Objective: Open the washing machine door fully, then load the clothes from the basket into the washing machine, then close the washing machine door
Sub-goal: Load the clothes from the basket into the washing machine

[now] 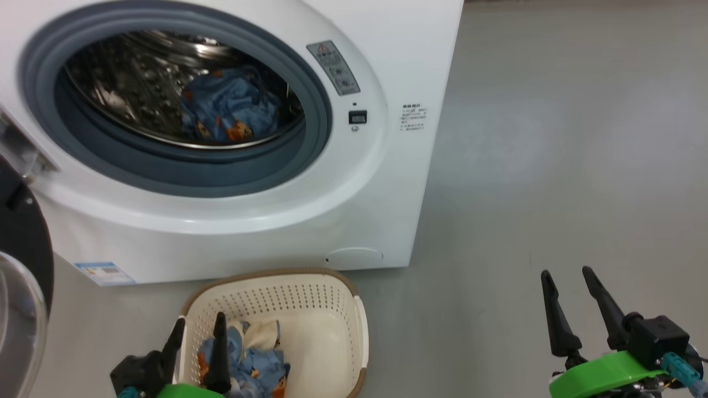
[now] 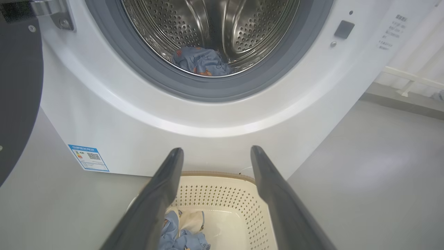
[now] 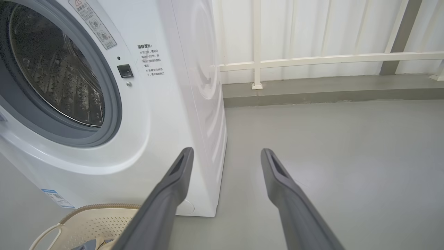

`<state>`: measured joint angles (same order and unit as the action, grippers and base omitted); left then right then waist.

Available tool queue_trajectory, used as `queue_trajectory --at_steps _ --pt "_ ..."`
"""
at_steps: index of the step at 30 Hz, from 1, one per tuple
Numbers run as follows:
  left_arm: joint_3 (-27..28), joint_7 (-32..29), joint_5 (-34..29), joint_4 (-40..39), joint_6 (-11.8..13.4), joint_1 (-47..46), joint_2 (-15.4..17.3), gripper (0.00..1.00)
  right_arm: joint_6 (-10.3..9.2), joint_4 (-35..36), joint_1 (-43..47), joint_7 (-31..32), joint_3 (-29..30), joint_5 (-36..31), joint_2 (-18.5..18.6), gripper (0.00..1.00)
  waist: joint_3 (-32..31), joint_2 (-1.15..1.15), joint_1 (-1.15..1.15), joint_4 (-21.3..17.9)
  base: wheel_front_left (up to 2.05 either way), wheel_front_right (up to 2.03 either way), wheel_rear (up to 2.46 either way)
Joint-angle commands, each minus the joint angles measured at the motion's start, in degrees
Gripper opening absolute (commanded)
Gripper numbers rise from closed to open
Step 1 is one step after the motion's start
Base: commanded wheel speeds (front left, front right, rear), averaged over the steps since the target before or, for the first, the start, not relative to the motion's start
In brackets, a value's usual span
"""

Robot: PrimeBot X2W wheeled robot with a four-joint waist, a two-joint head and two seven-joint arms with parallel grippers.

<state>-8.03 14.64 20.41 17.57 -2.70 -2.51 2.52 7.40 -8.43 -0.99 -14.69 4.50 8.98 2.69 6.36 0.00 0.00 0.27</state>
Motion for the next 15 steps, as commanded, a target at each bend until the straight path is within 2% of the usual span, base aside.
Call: queue_trajectory --at_steps 1,10,15 --pt "1.4 0.4 -0.3 0.9 0.2 -3.0 0.4 1.0 0.09 1.8 -2.5 -0.1 -1.4 -0.8 0.5 1.0 4.1 0.0 0.0 -0.8 0.0 0.0 0.0" --pt "1.1 0.4 -1.5 11.8 -1.2 -9.3 0.4 1.0 0.09 3.0 -5.1 -0.2 -1.2 -0.6 0.9 1.0 12.2 0.0 0.0 -2.4 0.0 0.0 0.0" --pt "1.1 0.4 -2.7 20.5 -2.1 -14.4 0.9 1.0 0.09 3.4 -7.1 -0.2 -1.9 -0.6 1.2 1.0 17.3 0.0 0.0 -3.8 0.0 0.0 0.0"
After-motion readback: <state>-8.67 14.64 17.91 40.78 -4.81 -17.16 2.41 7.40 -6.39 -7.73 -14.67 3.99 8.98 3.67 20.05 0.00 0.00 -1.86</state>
